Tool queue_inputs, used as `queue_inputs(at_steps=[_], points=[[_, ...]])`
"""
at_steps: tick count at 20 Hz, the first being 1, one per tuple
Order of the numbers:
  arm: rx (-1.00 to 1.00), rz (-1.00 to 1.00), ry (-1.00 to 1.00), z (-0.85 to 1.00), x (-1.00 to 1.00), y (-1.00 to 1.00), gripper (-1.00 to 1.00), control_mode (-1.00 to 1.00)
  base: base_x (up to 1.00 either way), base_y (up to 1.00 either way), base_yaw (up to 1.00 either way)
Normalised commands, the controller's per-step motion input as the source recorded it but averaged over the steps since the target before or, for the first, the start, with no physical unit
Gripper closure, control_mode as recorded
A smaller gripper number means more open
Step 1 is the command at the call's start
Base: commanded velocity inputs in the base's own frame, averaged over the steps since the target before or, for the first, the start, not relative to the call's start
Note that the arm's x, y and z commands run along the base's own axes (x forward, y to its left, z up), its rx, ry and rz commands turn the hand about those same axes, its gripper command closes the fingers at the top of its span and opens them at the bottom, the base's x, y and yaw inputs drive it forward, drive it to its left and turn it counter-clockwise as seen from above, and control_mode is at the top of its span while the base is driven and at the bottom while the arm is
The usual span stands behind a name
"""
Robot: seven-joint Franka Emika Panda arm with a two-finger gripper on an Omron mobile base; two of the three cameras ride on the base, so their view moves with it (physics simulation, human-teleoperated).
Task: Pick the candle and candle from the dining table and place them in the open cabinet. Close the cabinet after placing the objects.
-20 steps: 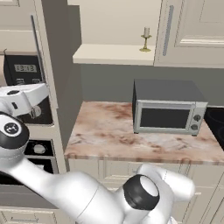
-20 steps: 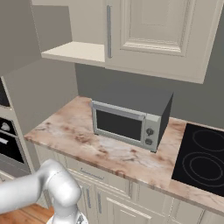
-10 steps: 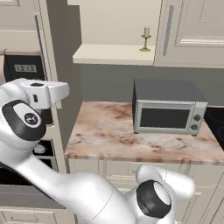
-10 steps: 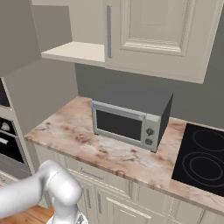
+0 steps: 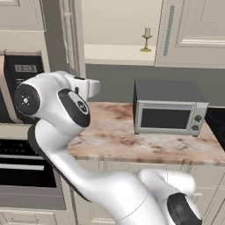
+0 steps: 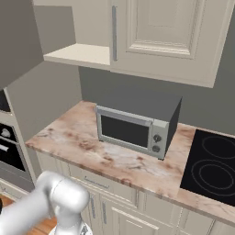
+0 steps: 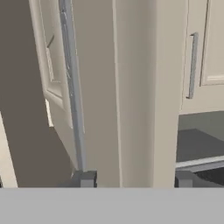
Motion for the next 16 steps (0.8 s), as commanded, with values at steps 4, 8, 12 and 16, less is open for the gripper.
queue_inputs(at_steps=[4,8,12,16], points=[[0.11,0.21,-0.02,-0.69,1.0,-0.79,-1.0,-1.0,0.0,0.0,0.0],[0.11,0.22,-0.06,-0.74,1.0,-0.85,-1.0,-1.0,0.0,0.0,0.0],[0.1,0.22,-0.15,-0.72,1.0,-0.88,-1.0,-1.0,0.0,0.0,0.0],[0.08,0.21,-0.22,-0.76,1.0,-0.81,-1.0,-1.0,0.0,0.0,0.0]])
